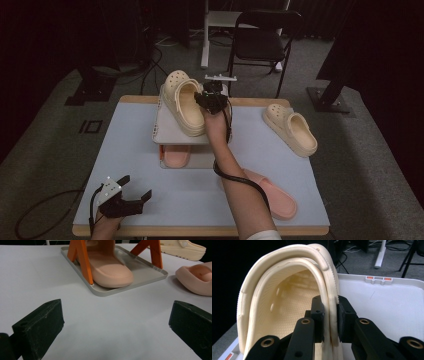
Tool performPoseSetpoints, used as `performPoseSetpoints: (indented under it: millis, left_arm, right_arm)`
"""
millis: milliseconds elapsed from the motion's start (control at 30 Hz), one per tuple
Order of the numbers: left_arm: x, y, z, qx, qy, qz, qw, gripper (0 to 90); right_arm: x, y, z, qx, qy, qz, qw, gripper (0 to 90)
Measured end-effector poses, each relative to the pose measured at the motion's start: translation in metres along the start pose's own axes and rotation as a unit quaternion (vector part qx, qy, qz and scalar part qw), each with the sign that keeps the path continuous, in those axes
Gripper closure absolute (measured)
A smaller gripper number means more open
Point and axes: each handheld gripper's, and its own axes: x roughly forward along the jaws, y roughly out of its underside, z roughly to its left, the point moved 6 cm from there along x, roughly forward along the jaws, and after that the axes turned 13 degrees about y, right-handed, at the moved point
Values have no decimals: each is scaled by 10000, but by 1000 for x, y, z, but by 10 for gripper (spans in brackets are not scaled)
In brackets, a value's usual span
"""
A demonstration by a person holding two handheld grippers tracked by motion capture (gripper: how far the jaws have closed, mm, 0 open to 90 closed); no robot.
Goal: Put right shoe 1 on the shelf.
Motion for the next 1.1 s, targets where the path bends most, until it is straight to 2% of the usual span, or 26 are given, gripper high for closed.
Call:
performPoseSetpoints:
  millis: [133,267,400,533,700,733,767,833,1000,1100]
  left_arm:
    - [0,0,0,-10,2,11,10000,0]
    - [2,1,0,2,0,33,10000,0]
    - [3,1,-1,0,5,38,10000,0]
    - [3,1,-2,-3,0,37,10000,0]
    - [4,1,-2,4,14,35,10000,0]
    - [4,1,-3,-5,39,1,10000,0]
    - [3,0,-3,21,53,-41,10000,0]
    - [3,-1,-4,-5,52,-63,10000,0]
    - [3,-1,-4,-3,22,-71,10000,0]
    - [3,-1,-3,-9,22,-71,10000,0]
  right_arm:
    - [-3,0,0,-34,-84,-39,10000,723]
    - [-15,1,-7,-98,-159,-155,9997,656]
    - [-29,3,-14,-144,-257,-225,9993,650]
    - [-39,7,-23,-169,-255,-275,9992,650]
    - [-48,17,-34,-336,-116,-265,9990,744]
    - [-49,20,-35,-401,-29,-273,9988,819]
    - [-49,23,-36,-448,16,-270,9986,842]
    - [-48,31,-35,-533,-41,-177,9984,893]
    - [-46,43,-27,-728,-203,-38,9971,900]
    - [-46,46,-25,-697,-232,-46,9973,900]
